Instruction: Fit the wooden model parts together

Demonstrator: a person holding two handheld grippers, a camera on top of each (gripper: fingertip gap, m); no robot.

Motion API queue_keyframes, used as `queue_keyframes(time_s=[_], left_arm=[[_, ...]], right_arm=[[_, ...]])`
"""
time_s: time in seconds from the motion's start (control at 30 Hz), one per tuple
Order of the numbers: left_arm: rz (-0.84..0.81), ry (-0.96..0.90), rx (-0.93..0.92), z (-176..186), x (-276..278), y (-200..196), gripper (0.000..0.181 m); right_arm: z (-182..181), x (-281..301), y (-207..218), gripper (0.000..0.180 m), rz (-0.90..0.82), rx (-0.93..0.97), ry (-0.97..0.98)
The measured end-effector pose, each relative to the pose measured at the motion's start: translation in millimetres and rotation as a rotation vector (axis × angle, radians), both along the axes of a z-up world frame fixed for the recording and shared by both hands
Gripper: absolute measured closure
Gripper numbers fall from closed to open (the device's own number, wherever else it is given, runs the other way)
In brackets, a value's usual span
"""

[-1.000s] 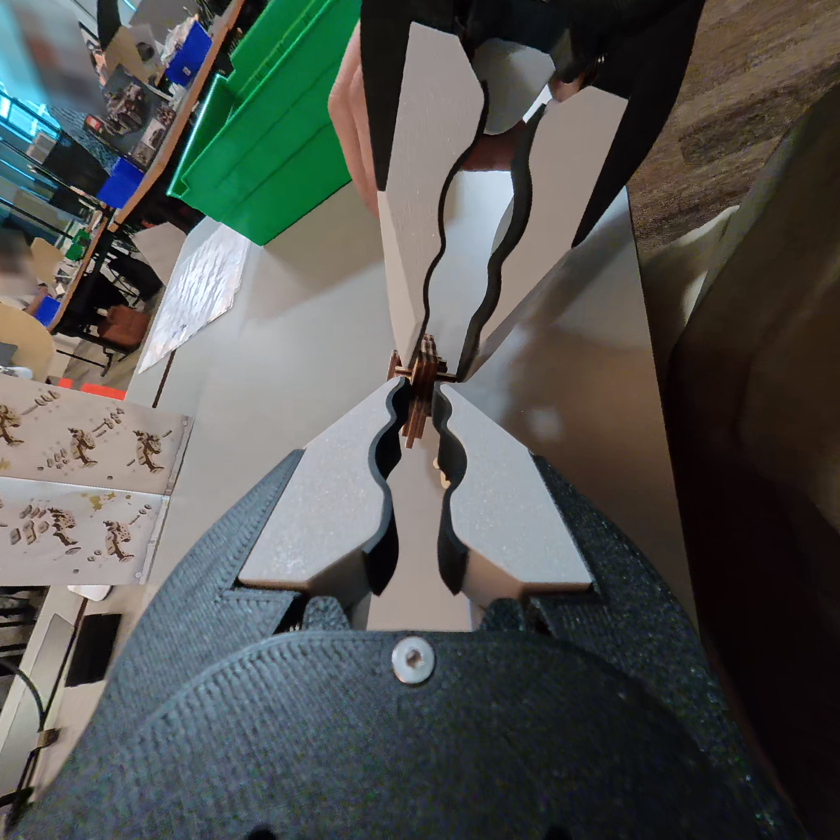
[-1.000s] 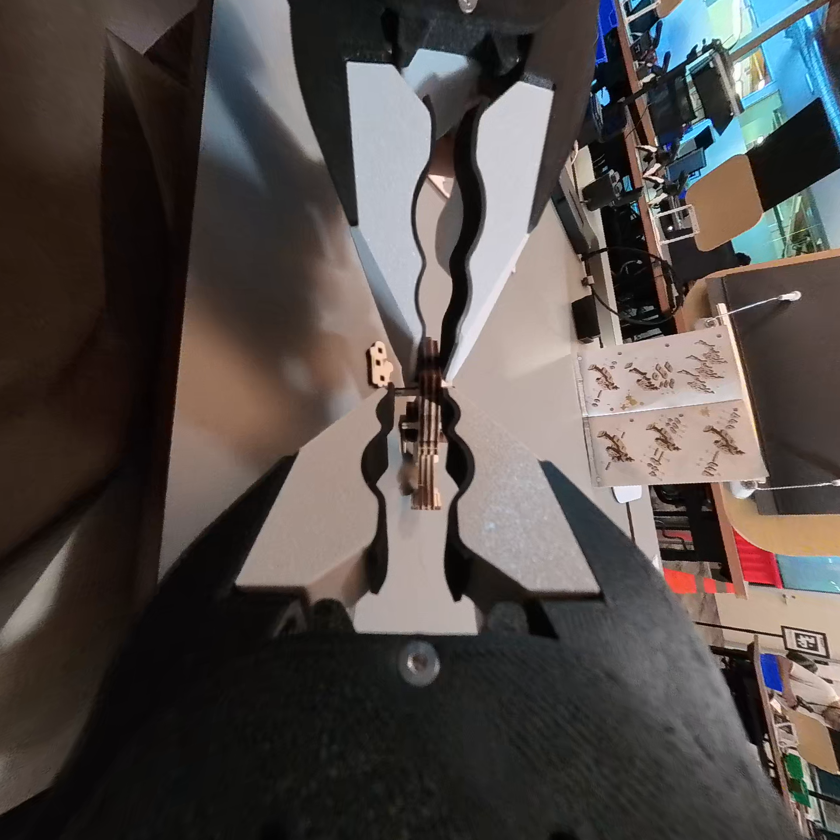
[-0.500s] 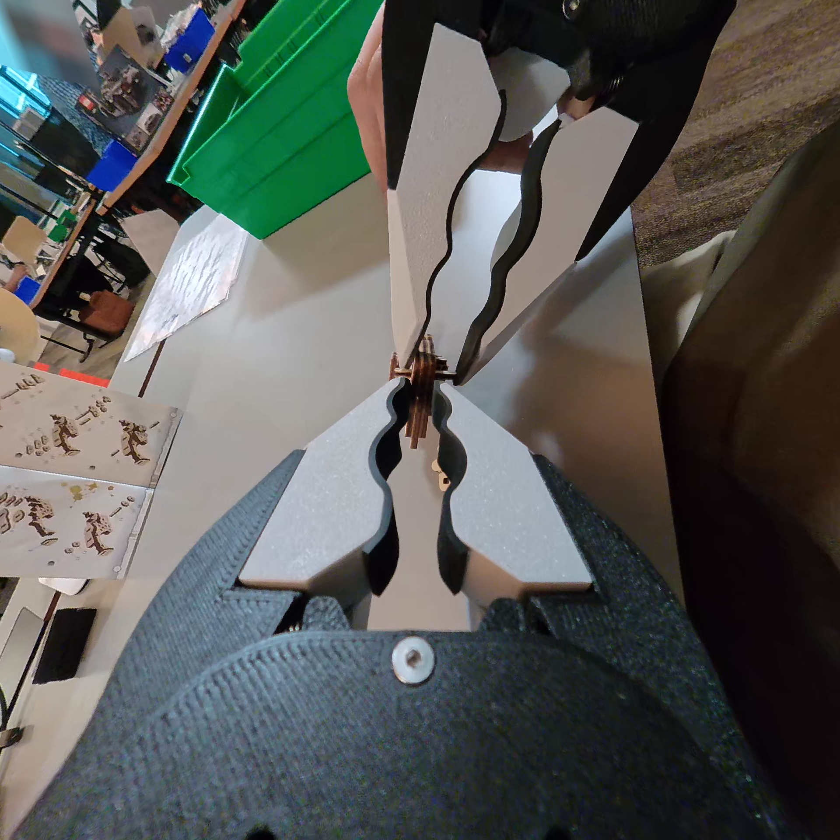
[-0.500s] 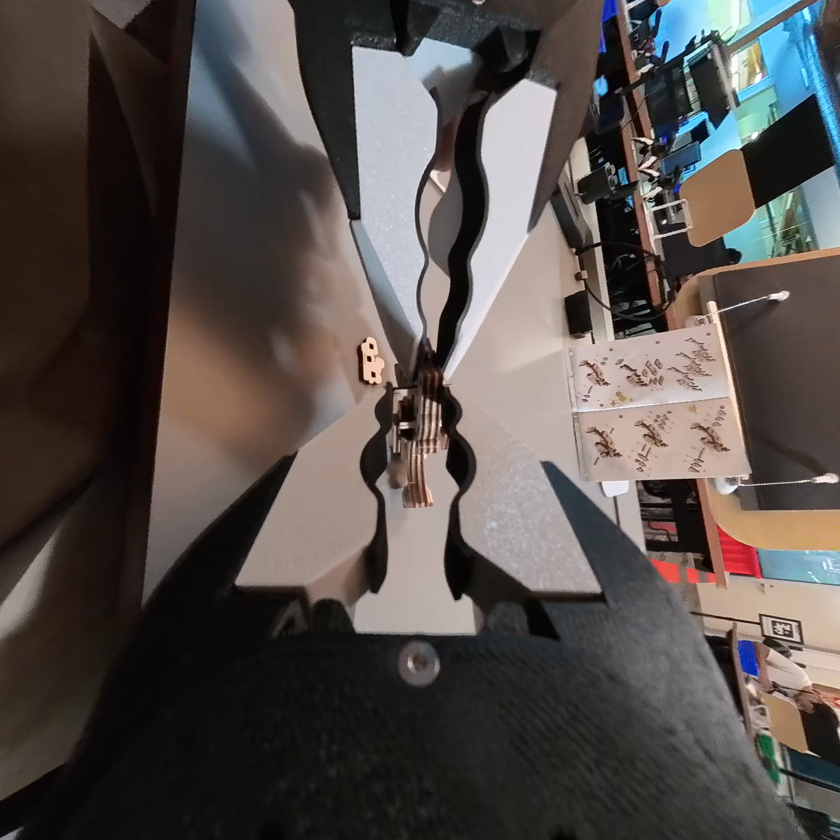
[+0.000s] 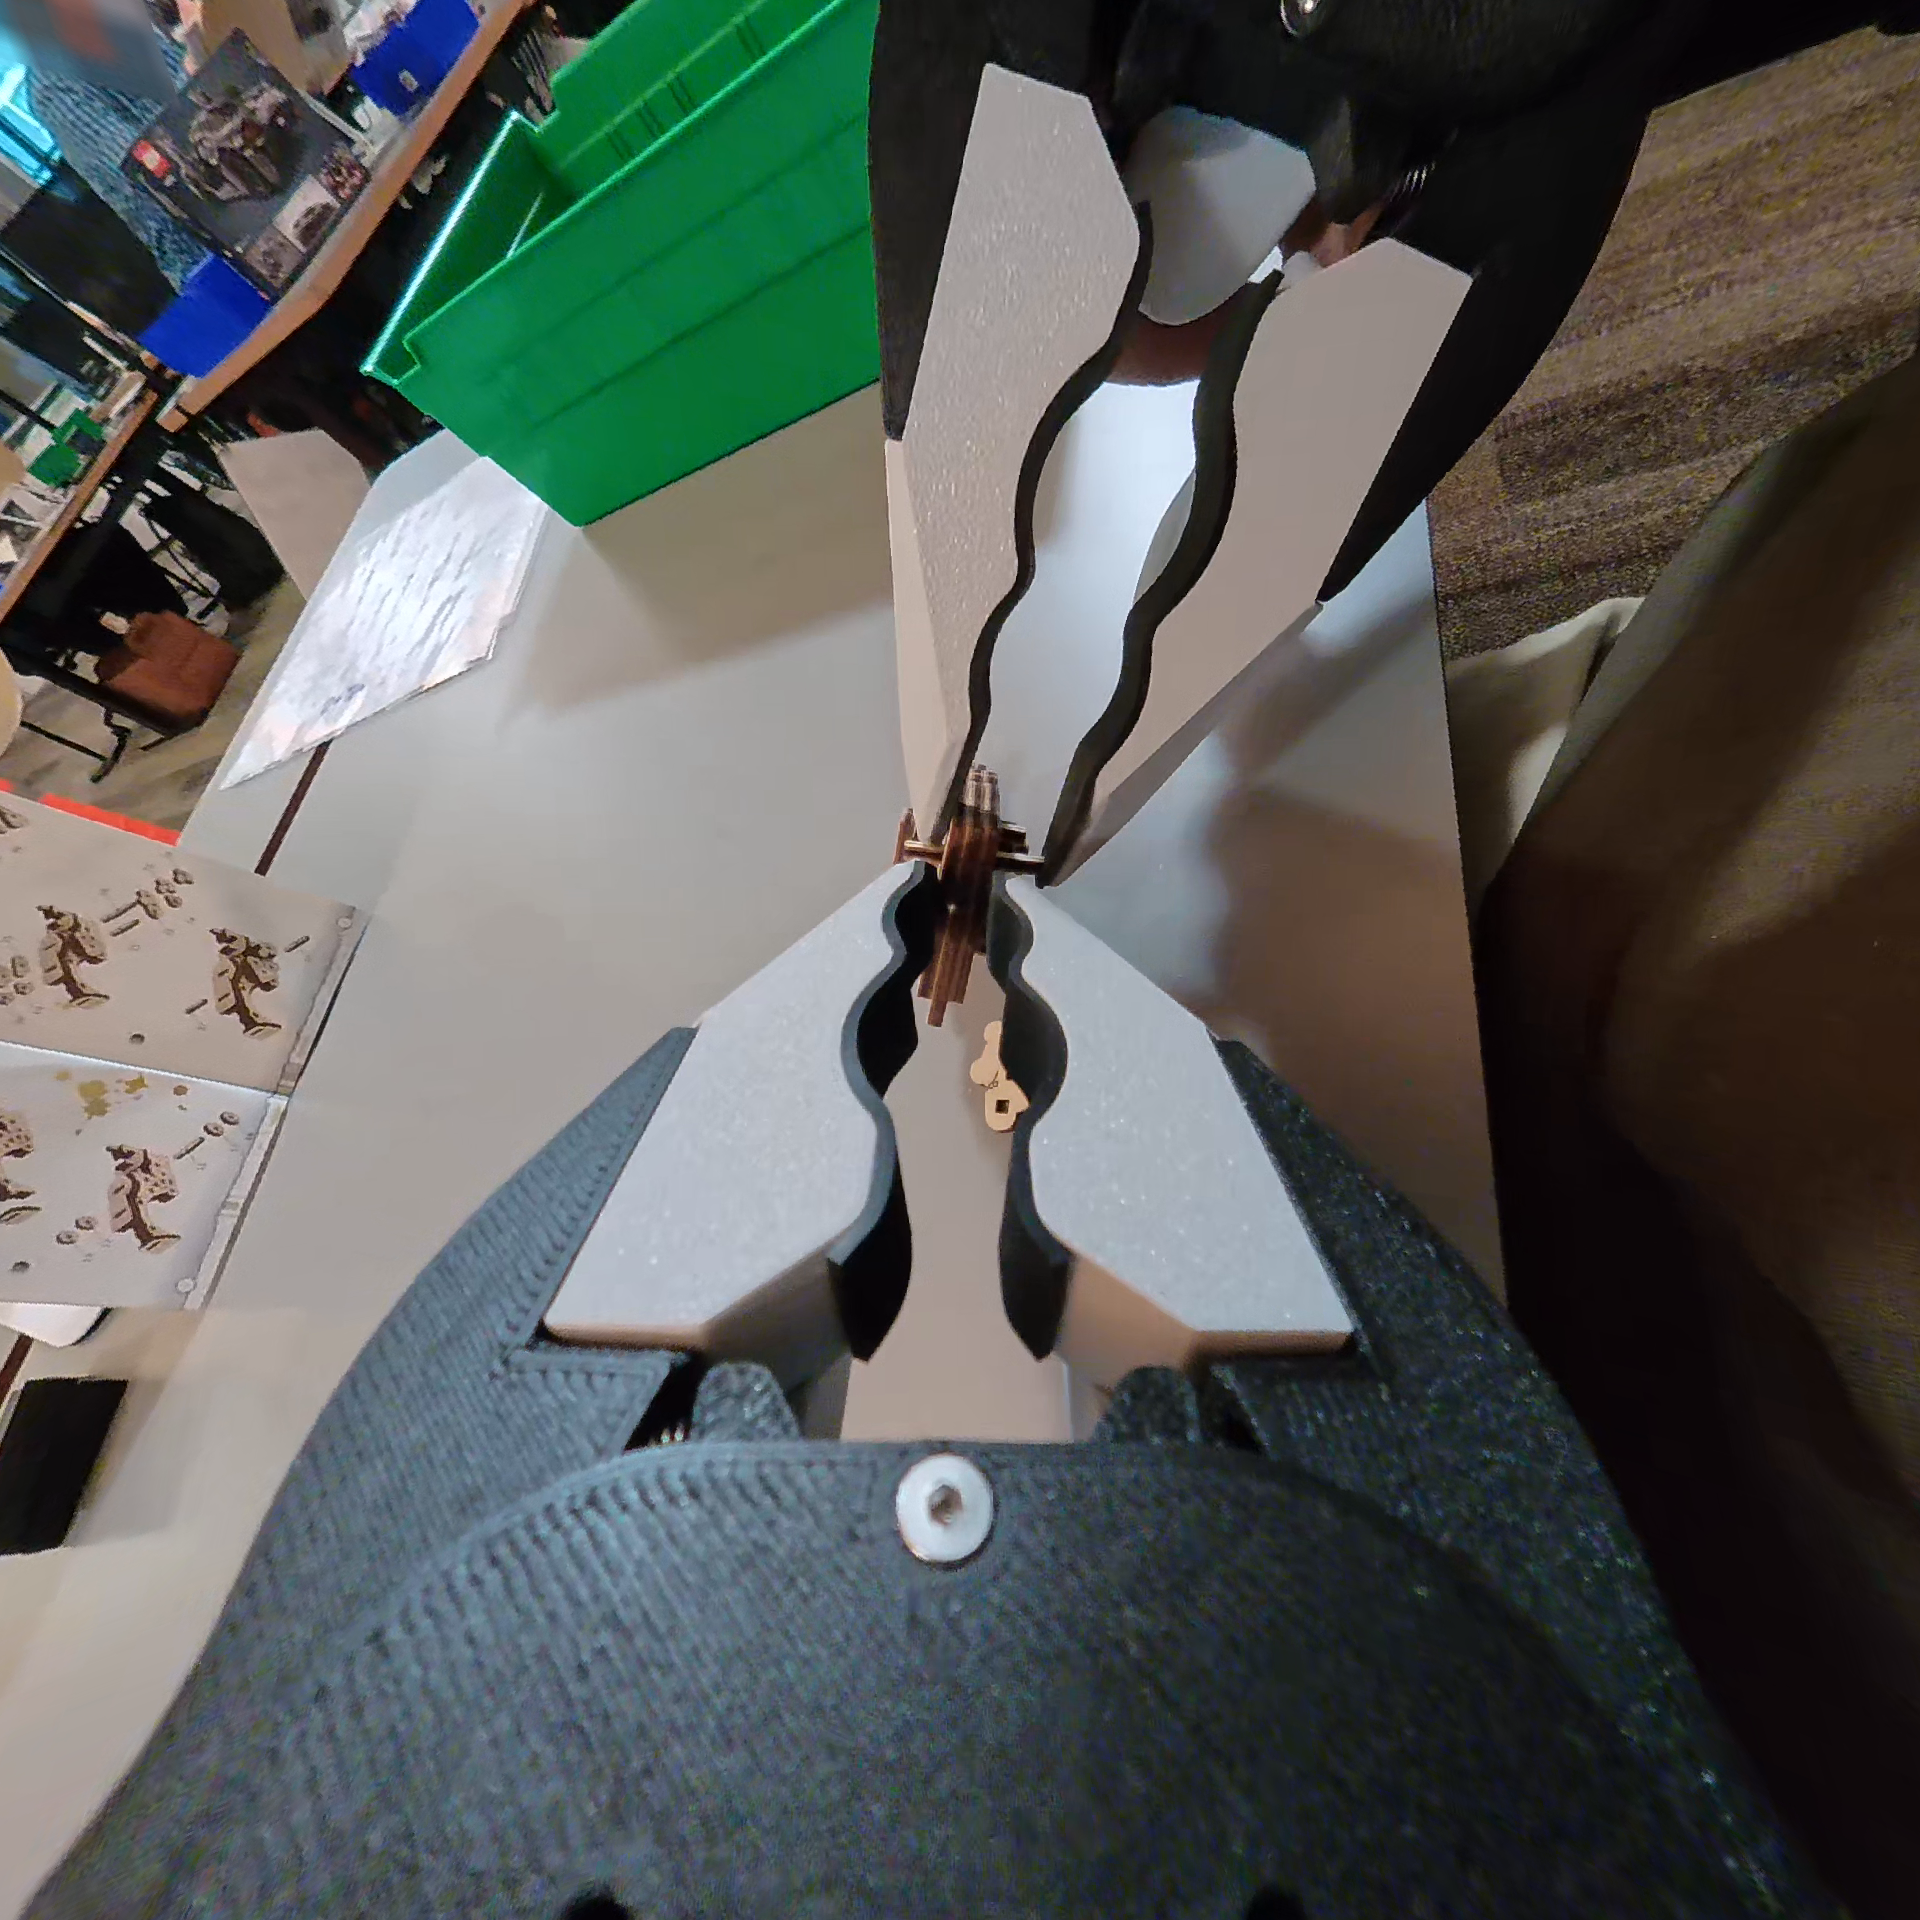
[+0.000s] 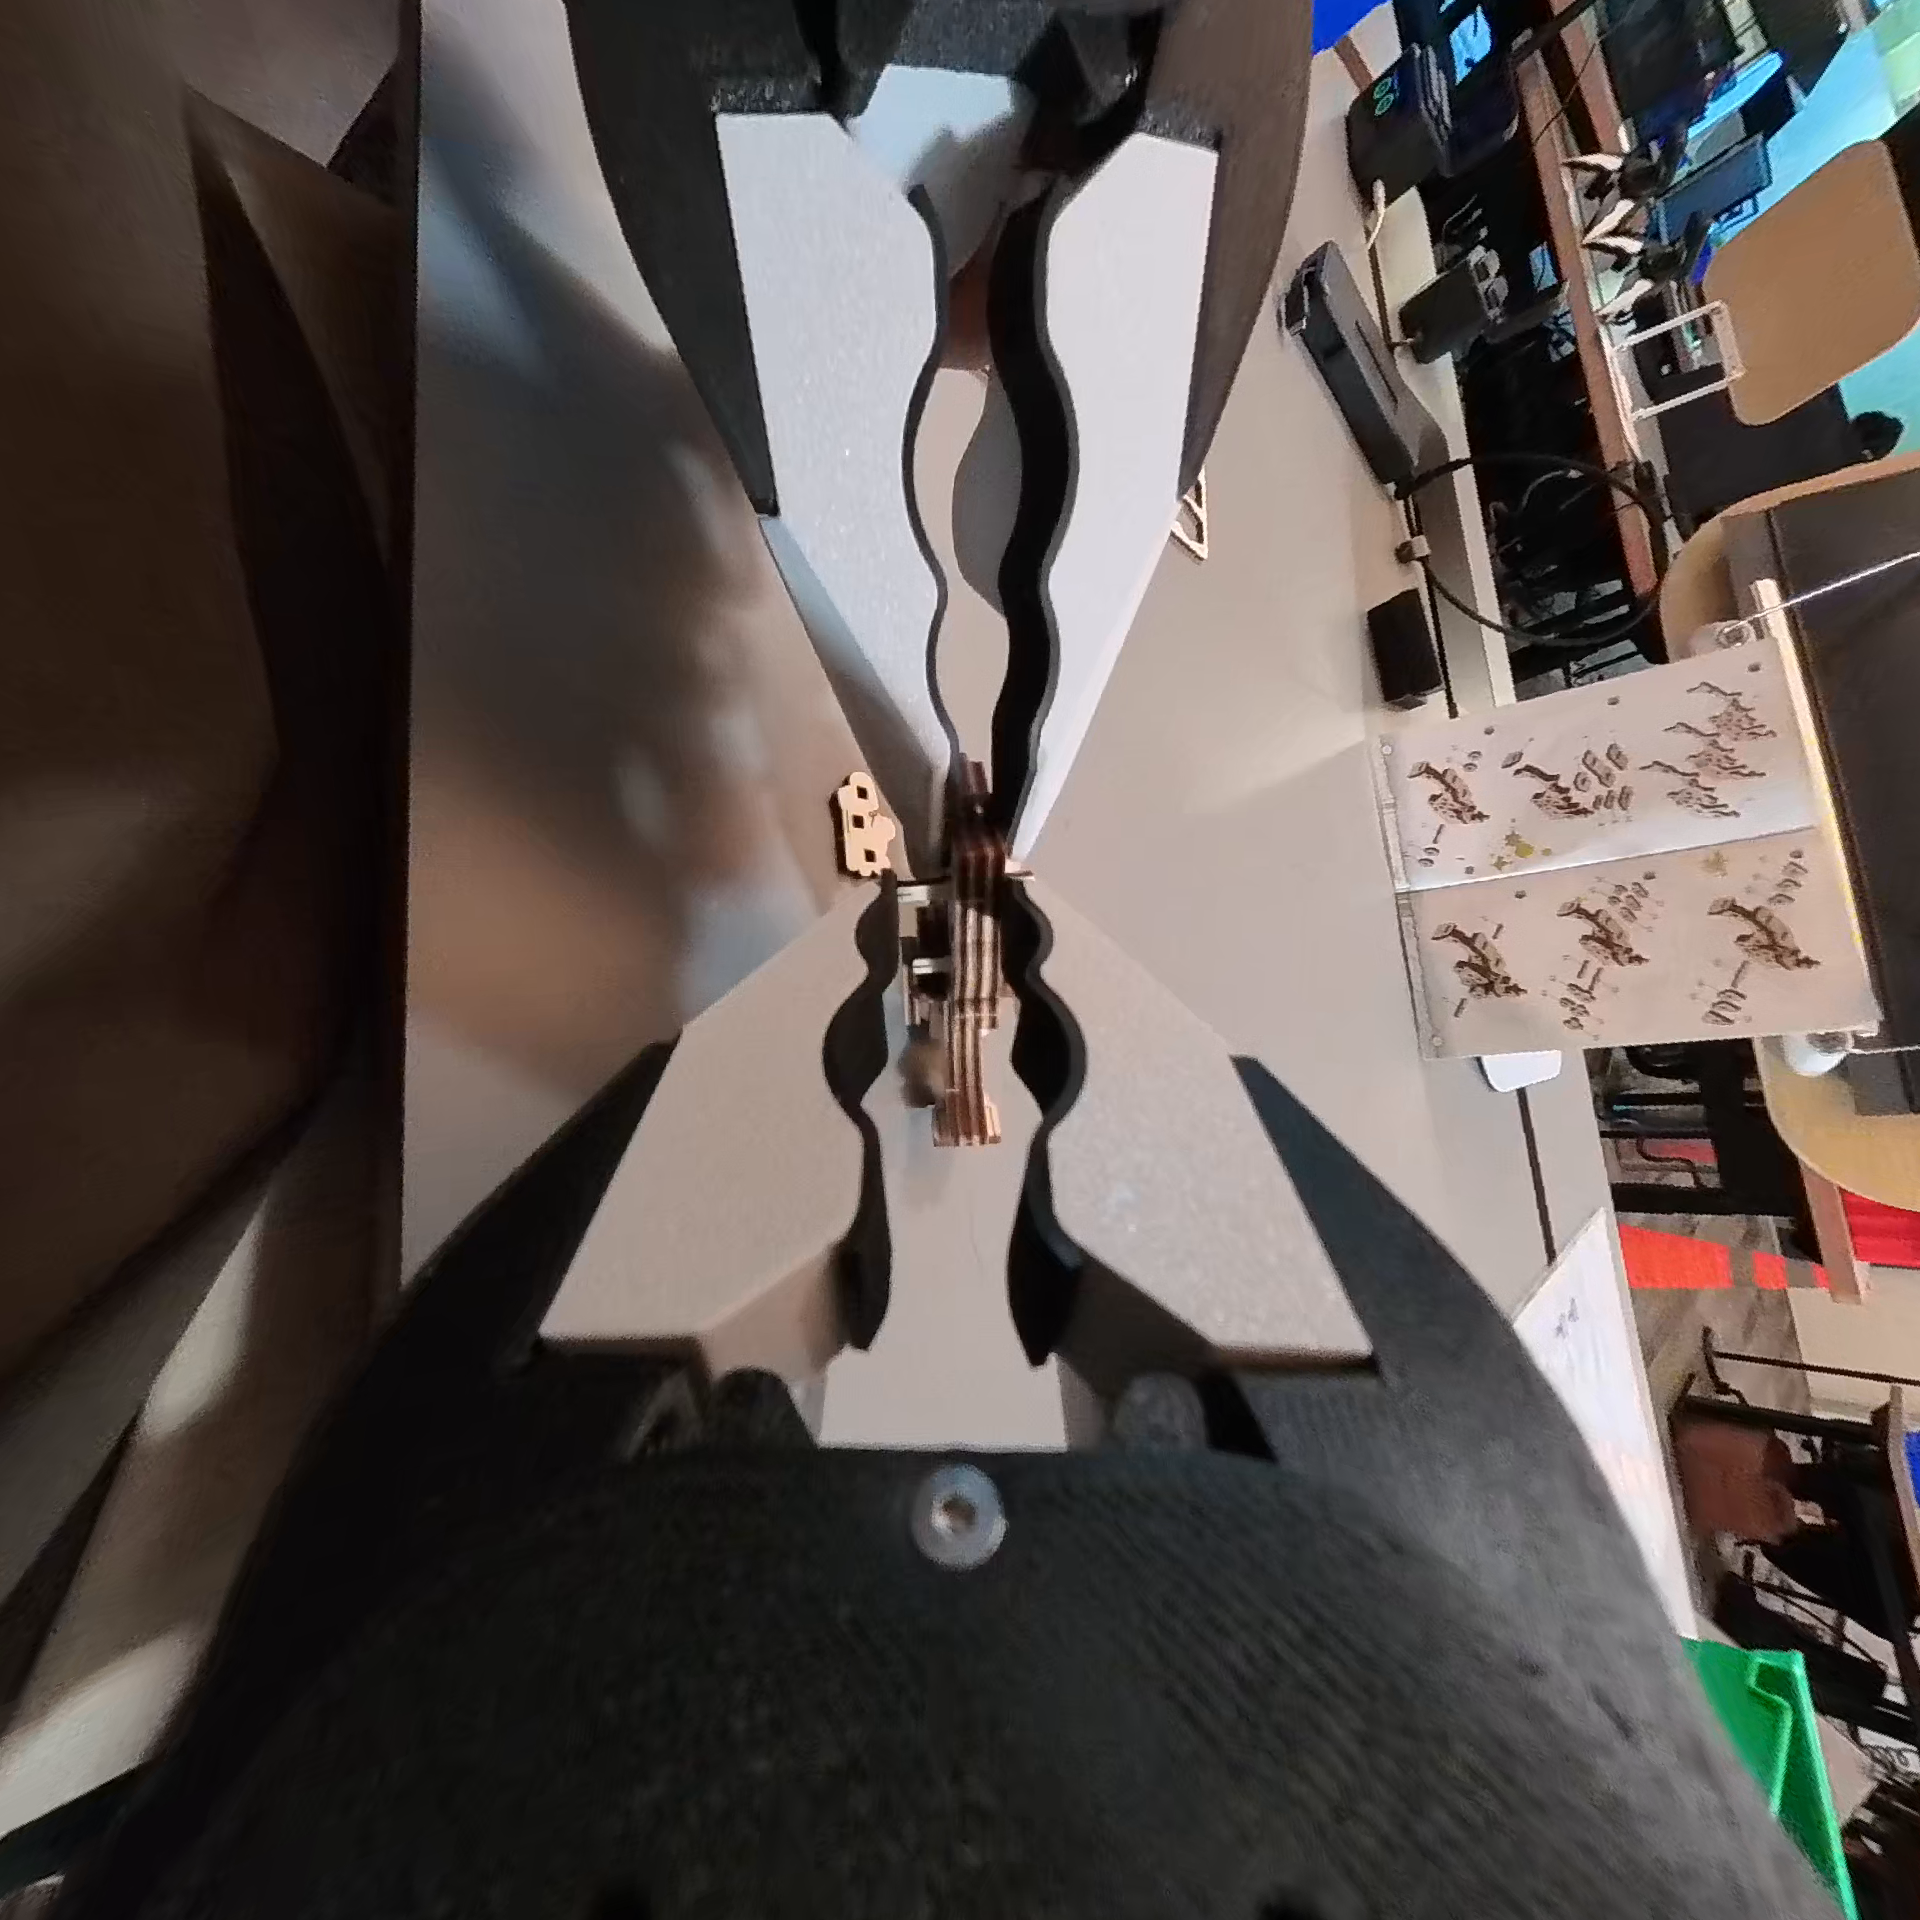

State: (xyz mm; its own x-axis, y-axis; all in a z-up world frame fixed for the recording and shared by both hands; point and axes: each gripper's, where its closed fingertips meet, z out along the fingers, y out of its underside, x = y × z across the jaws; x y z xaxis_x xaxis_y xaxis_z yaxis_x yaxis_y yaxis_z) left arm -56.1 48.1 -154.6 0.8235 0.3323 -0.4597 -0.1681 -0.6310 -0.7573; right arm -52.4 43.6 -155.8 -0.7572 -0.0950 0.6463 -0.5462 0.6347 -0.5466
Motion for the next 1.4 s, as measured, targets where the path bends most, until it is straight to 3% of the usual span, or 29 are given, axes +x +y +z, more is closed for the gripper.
queue_keyframes(time_s=[0.5,0.63,0.8,1.0,1.17,1.3,1.4], left_arm=[[-0.004,-0.011,0.012,0.6,0.1,-0.1,0.173],[0.012,-0.006,0.132,8.6,-2.6,1.6,0.17],[0.099,-0.014,0.373,36.7,-17.3,-12.9,0.13],[0.047,-0.245,0.704,62.3,-15.0,-19.1,0.131],[-0.003,-0.329,0.818,72.4,-11.0,-21.3,0.137],[-0.046,-0.402,0.893,78.5,-7.2,-22.4,0.147],[-0.056,-0.464,0.933,79.4,-7.7,-23.7,0.148]], right_arm=[[0.1,-1.1,0.4,0.162,-0.031,0.014,-0.041],[8.1,-3.8,0.7,0.161,-0.024,-0.052,-0.048],[39.6,-15.1,5.2,0.161,-0.058,-0.261,-0.09],[73.2,-22.4,12.2,0.161,-0.064,-0.56,-0.44],[84.4,-25.5,13.7,0.161,-0.033,-0.753,-0.943],[80.4,-21.0,11.5,0.16,0.023,-0.773,-1.277],[76.7,-14.8,7.7,0.16,0.047,-0.741,-1.335]])
